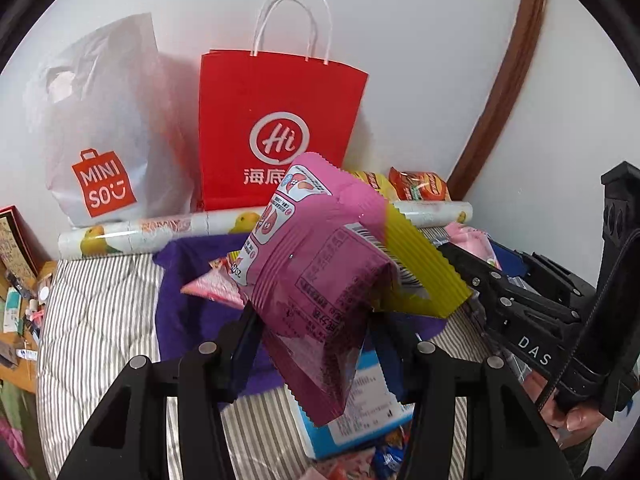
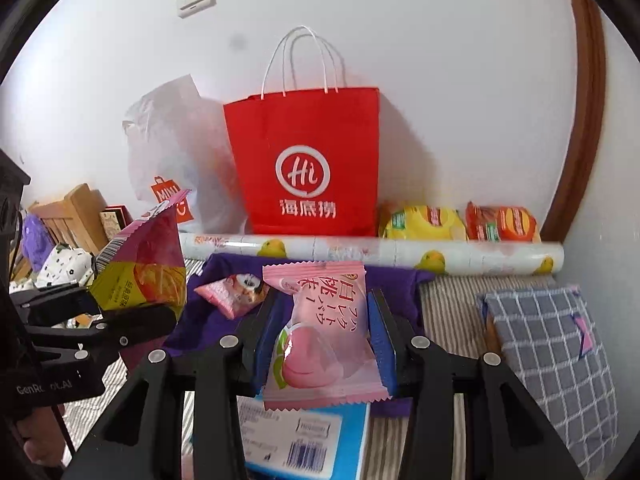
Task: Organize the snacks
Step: 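Carry the pink peach packet and pink snack bag in both tools over the purple towel, then open both tools to drop the two packets onto the purple towel, then move both tools back toward the snack pile beside the tissue box, then grasp the red snack packet with the right tool while the left tool grasps the pale pink packet, then carry the red packet and pale pink packet in both tools over the purple towel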
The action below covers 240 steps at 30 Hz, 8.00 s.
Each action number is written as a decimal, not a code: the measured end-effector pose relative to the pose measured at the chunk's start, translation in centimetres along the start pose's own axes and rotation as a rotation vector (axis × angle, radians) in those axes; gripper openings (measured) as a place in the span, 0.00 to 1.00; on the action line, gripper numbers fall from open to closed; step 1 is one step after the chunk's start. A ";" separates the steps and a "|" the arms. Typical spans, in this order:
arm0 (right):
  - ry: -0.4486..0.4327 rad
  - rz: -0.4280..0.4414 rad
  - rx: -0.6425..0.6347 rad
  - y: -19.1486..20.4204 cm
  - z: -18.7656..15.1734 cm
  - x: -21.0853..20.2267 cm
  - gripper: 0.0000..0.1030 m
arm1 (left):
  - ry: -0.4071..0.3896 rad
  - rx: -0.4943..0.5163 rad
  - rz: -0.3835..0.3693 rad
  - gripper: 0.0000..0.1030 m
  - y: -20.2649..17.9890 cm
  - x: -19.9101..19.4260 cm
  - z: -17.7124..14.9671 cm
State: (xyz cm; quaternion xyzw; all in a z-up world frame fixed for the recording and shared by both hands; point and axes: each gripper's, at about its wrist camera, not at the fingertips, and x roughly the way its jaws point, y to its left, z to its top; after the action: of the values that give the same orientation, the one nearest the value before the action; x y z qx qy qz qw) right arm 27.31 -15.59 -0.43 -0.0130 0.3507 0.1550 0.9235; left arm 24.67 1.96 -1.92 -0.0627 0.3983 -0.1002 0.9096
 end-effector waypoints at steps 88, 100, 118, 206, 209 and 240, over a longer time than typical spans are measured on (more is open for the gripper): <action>0.163 0.030 -0.017 -3.4 -4.8 11.7 0.64 | 0.212 0.012 0.093 0.53 4.3 13.0 -3.9; 0.148 0.049 0.029 -4.0 -4.5 11.3 0.64 | 0.131 -0.007 0.078 0.74 4.5 11.7 -3.2; 0.105 0.012 0.064 -3.7 -4.8 8.0 0.65 | 0.023 -0.008 0.034 0.73 4.1 8.6 -1.8; 0.213 -0.060 0.063 -2.9 -22.9 -2.6 0.42 | 0.169 0.134 0.037 0.32 2.4 0.3 -19.3; 0.208 -0.062 0.062 -2.8 -23.0 -3.1 0.42 | 0.158 0.128 0.043 0.32 2.6 -0.2 -19.3; 0.065 0.057 -0.030 1.9 -13.6 -7.7 0.41 | 0.075 0.087 -0.116 0.32 -2.4 -3.1 -10.8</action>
State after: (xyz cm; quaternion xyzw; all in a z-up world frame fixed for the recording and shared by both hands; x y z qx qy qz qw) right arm 12.50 -17.70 -5.49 -0.0222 0.3783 0.1860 0.9065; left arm 14.35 0.00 -6.54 -0.0422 0.4229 -0.1721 0.8887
